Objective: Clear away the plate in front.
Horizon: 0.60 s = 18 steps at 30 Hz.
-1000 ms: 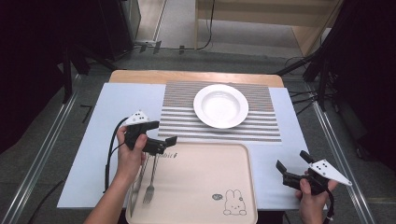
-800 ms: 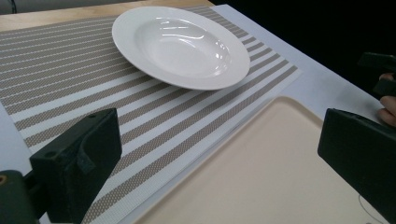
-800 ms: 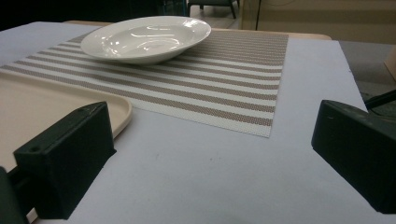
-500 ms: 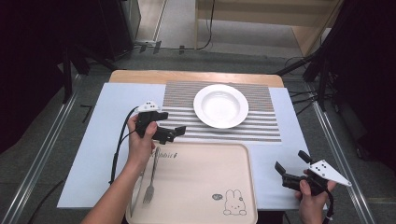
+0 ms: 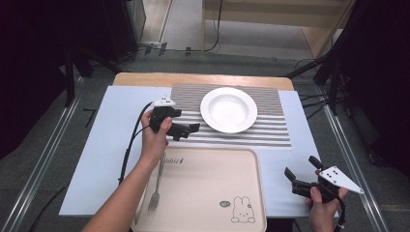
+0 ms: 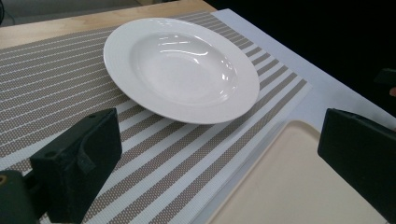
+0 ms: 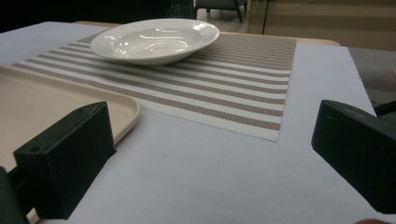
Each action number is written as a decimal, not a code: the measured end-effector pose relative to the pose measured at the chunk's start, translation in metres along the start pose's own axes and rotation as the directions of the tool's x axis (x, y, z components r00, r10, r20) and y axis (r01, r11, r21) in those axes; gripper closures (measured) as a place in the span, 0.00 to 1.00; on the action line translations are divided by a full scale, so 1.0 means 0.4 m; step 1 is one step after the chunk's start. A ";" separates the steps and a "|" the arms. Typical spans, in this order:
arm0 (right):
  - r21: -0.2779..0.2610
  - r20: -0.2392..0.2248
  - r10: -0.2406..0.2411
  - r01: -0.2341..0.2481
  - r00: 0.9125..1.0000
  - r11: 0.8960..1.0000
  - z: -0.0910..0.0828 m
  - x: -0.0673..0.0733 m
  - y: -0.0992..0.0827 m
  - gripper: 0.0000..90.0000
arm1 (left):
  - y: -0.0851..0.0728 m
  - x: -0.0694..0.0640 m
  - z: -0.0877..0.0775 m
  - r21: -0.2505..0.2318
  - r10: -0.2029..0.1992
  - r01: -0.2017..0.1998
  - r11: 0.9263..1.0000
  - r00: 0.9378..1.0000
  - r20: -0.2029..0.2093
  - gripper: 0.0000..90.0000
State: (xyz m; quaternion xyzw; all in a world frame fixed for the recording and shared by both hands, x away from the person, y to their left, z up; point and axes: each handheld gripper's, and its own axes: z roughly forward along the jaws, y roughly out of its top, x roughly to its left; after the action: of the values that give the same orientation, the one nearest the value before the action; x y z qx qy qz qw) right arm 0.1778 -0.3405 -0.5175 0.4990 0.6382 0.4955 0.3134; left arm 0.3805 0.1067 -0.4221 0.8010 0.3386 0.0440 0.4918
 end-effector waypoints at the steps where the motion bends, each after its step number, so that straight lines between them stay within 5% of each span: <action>1: -0.001 0.001 0.000 0.000 1.000 1.000 0.000 0.000 0.000 0.00 | 0.003 0.001 0.006 0.003 -0.002 0.002 1.000 1.000 0.000 0.00; 18: -0.009 0.004 -0.001 0.001 1.000 1.000 0.001 0.001 -0.001 0.00 | 0.024 0.020 0.097 0.030 -0.041 0.041 0.999 0.999 0.004 0.00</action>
State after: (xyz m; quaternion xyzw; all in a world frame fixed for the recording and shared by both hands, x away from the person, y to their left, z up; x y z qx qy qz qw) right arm 0.1779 -0.3400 -0.5181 0.4981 0.6356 0.4973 0.3172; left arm 0.4068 0.0792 -0.4362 0.8012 0.3546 0.0271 0.4813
